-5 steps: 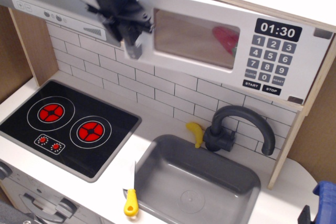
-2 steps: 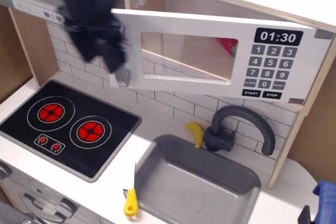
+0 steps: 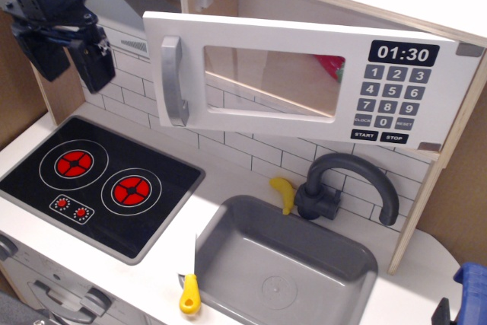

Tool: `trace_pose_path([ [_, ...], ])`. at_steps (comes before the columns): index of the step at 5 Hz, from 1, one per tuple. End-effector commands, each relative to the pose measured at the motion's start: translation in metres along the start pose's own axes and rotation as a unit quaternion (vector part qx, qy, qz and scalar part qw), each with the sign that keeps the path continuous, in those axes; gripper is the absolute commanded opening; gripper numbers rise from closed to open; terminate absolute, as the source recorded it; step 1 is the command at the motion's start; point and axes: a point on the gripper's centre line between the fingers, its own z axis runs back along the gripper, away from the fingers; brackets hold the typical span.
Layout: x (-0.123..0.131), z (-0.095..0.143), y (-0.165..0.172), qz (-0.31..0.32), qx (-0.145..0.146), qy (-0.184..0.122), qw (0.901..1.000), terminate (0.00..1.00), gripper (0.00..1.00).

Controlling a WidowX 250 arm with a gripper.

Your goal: Open microwave

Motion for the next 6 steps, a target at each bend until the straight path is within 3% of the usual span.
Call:
trace_pose_path([
  [1, 0.052, 0.005, 0.002, 0.115, 0.044, -0.049, 0.9912, 0.00, 1.00],
  [2, 0.069, 0.005, -0.010, 0.131, 0.055, -0.070, 0.9874, 0.00, 1.00],
  [3, 0.075, 0.004, -0.035, 0.111, 0.047, -0.079, 0.9896, 0.00, 1.00],
  [4, 0.051, 0.001, -0.064, 0.041, 0.040, -0.067, 0.9962, 0.00, 1.00],
  [5, 0.032, -0.005, -0.085, 0.008, 0.045, -0.047, 0.9979, 0.00, 1.00],
  [6, 0.020, -0.015, -0.114, -0.009, 0.030, -0.019, 0.9993, 0.00, 1.00],
])
